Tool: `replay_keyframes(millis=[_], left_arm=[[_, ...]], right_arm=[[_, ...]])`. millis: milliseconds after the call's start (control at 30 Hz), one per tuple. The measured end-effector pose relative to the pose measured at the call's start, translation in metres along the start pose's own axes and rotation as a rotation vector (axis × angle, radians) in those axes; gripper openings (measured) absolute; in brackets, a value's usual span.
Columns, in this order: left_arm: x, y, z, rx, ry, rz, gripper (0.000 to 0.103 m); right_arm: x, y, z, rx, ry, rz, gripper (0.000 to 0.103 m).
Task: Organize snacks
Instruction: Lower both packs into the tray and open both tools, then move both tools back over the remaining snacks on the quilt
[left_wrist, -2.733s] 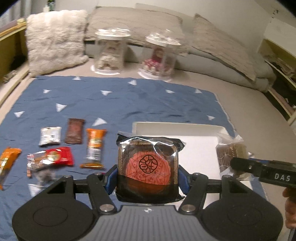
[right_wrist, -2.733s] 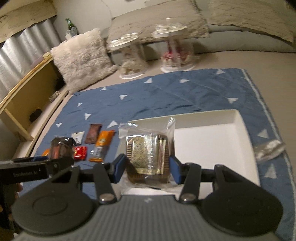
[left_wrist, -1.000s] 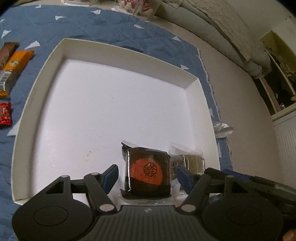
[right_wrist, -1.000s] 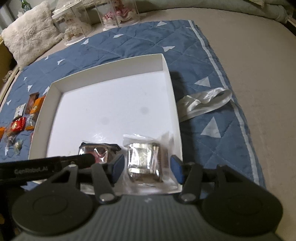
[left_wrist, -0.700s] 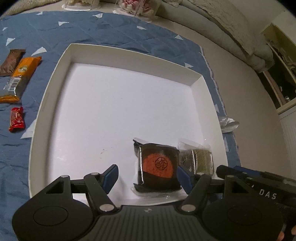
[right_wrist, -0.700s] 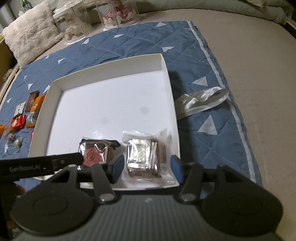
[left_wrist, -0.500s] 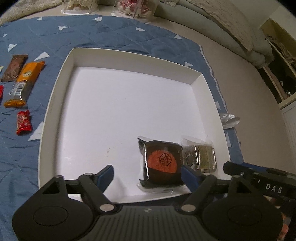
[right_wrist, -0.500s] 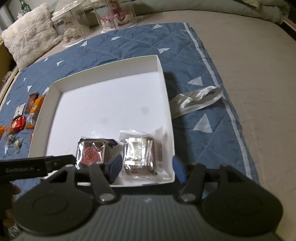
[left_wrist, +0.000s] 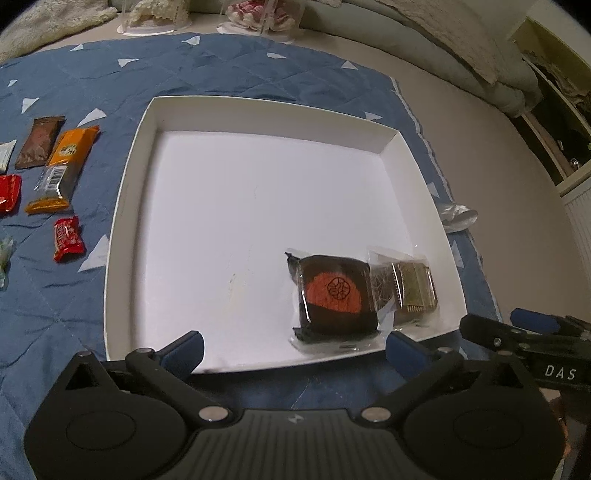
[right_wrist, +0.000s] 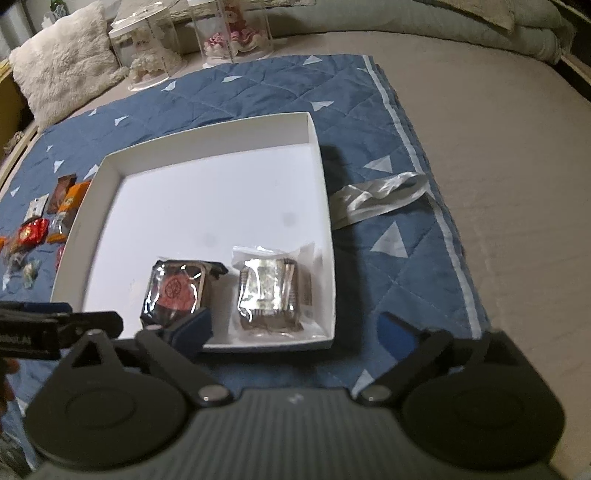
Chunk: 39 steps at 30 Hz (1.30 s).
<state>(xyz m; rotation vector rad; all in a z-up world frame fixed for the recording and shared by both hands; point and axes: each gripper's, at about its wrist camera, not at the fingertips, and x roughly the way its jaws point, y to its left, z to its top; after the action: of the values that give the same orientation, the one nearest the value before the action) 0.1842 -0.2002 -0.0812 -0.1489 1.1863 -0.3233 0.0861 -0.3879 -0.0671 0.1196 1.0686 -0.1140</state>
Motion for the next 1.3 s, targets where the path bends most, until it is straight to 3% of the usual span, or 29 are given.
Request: replay_keyframes(millis=[300, 567, 1300], left_arm=[[-0.011, 0.010, -0.006, 0.004, -0.005, 0.019, 0.103], [-0.032, 0.036, -0.001, -0.004, -0.032, 0.045, 0.103], [-0.094, 0.165, 0.026, -0.049, -0.086, 0.205, 0.103]], right_arm=[[-0.009, 0.004, -0.004, -0.006, -0.021, -0.034, 0.103], [-0.012, 0.026, 0.001, -0.031, -0.034, -0.013, 0.103], [0.003, 0.155, 0.036, -0.114, -0.029, 0.097, 0.103]])
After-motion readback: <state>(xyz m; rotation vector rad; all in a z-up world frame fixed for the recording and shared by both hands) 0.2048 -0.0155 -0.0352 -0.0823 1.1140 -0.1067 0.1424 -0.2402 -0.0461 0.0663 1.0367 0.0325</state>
